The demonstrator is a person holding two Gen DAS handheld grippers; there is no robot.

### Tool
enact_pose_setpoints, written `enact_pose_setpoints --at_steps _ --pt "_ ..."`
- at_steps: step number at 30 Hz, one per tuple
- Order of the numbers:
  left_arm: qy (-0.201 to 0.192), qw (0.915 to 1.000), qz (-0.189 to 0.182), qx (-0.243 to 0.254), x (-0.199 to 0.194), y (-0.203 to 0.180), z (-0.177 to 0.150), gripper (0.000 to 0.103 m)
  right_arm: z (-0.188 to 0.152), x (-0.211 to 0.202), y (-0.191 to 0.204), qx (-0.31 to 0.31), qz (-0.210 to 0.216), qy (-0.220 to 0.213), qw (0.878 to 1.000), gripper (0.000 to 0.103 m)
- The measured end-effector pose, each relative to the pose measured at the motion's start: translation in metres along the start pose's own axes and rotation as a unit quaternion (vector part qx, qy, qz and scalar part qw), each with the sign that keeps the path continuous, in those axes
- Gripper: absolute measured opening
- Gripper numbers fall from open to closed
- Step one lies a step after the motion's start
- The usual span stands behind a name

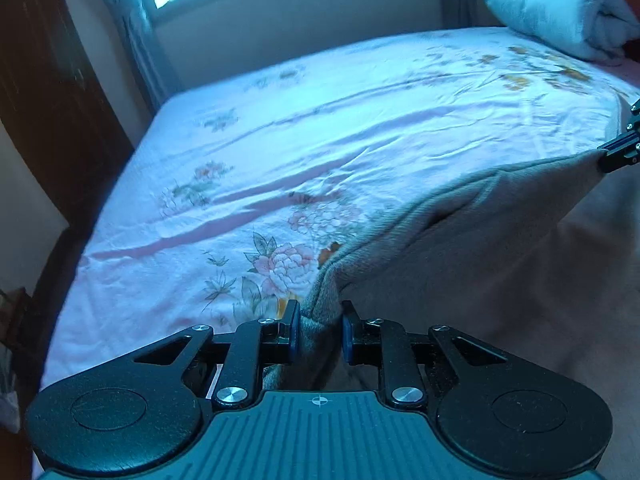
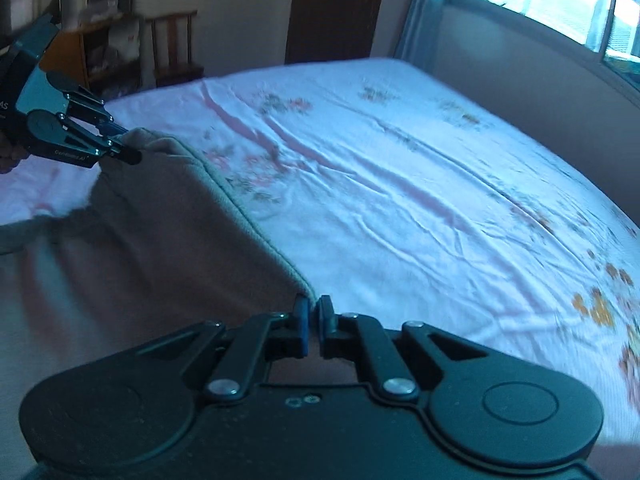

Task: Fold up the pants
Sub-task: 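Lift the waistband with both grippers and fold it over toward the cuffs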

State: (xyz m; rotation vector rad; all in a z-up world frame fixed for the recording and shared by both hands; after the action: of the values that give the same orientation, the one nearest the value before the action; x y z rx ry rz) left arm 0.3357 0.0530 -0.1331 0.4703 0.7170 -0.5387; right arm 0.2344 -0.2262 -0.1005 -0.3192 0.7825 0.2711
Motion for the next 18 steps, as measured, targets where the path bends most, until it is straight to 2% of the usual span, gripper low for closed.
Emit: enact_pose_setpoints --at_steps 3,7,10,14,18 --pt "-0.007 0.9998 -0.002 0.018 -0.04 -0.013 -0.022 0.02 -0.02 -0.037 0.022 0.006 -0.012 -0.024 1.0 0.0" --pt "0.004 0.9993 -0.008 0.037 -0.083 -0.036 -0.065 0.02 -0.046 -0.08 0.057 0.008 -0.031 -0.054 0.998 0.0" --pt "0.018 0.9991 -0.014 0.037 -0.106 -0.051 -0.099 0.02 -0.064 -0.105 0.08 0.025 -0.028 -0.065 0.997 0.0" --pt "0.037 0.9988 -0.012 0.028 -0.118 -0.064 -0.138 0.02 -0.096 -0.119 0.12 0.037 -0.016 -0.051 0.998 0.0" --pt "0.04 0.9987 0.0 0.031 -0.121 -0.081 -0.161 0.02 -0.13 -0.113 0.149 0.037 -0.015 -0.022 0.999 0.0"
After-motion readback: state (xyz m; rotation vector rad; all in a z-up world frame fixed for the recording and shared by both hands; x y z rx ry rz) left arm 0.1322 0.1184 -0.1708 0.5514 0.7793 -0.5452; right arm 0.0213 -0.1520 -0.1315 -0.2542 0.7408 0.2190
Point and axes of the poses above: each gripper's, at about its wrist camera, not at the fingertips, and x roughly the way its jaws point, y to its left, z to its top, the point moved 2 cm from there along x, roughly the way its jaws point, and after that the axes turned 4 degrees about -z, right-handed, at the moved point
